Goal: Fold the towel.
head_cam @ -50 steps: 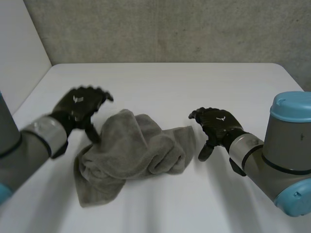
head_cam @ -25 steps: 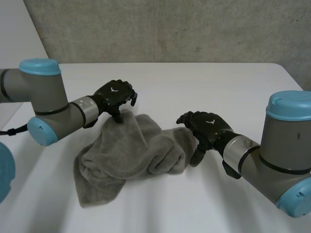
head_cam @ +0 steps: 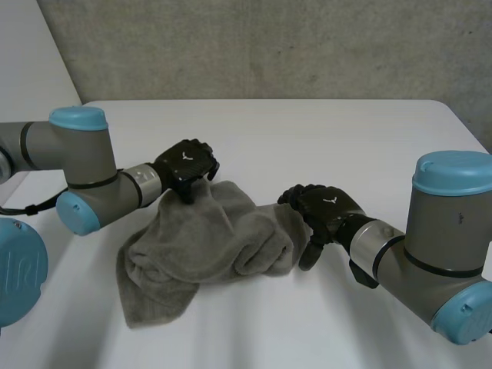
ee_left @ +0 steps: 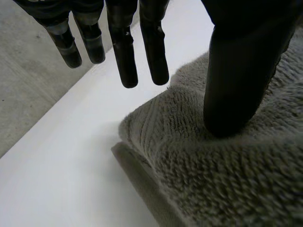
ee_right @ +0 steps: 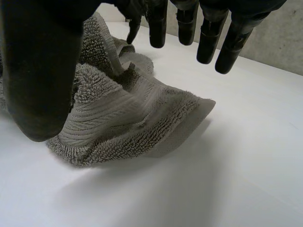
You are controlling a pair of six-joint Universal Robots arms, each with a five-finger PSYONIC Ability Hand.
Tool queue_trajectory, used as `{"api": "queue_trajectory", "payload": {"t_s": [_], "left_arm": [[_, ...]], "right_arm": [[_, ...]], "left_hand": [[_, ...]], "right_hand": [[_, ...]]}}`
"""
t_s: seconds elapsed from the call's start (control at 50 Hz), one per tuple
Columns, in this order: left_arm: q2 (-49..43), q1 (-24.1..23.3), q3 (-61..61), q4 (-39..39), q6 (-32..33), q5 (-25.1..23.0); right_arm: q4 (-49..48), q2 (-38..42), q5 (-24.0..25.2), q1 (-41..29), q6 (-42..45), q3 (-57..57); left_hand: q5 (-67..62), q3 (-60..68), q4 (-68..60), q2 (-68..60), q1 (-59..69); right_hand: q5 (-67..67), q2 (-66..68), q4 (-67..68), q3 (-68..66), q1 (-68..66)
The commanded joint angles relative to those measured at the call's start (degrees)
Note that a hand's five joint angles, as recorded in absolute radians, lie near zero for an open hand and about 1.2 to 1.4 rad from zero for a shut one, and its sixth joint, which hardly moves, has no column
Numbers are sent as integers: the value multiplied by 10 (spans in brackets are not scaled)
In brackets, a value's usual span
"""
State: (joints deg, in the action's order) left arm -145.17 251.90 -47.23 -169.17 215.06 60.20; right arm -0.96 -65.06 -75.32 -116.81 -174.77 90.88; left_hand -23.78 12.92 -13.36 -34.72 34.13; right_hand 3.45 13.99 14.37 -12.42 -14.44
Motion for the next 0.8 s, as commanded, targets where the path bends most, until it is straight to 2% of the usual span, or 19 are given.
{"api": "queue_trajectory", "payload": {"t_s": [0.02,0.14,0.22,0.32,0.42,0.48,0.52,0.56,0.6,0.8], "left_arm": [[-3,1,-3,10,41,0],[-5,1,-14,8,55,1],[-2,1,-24,7,79,0],[2,1,-33,8,104,1],[4,1,-33,7,107,4],[3,2,-33,10,107,8],[2,2,-33,10,107,9],[4,3,-35,10,106,10],[6,3,-36,10,106,11],[34,6,-62,5,106,29]], "right_arm": [[0,2,1,0,0,0],[0,5,1,0,0,1],[0,6,1,0,0,1],[-1,6,1,0,0,1],[-1,6,1,0,0,2],[-1,6,1,0,0,3],[-1,6,1,0,0,2],[-1,6,1,0,0,2],[-1,6,1,0,0,2],[-1,6,1,0,0,3]], "left_hand": [[29,-29,34,38,-32],[73,-29,34,82,-76],[171,-29,34,181,-175],[175,-29,34,185,-179],[150,-29,34,159,-153],[91,-29,34,100,-95],[42,-29,34,52,-46],[-77,-29,34,-67,73],[-117,-29,34,-108,114],[-129,-29,34,-120,126]], "right_hand": [[-34,-40,-44,24,44],[-34,-40,-44,24,44],[-34,-40,-44,24,44],[-34,-40,-44,24,44],[-34,-40,-44,24,44],[-34,-40,-44,24,44],[-34,-40,-44,24,44],[-34,-40,-44,24,44],[-34,-40,-44,24,44],[-34,-40,-44,24,44]]}}
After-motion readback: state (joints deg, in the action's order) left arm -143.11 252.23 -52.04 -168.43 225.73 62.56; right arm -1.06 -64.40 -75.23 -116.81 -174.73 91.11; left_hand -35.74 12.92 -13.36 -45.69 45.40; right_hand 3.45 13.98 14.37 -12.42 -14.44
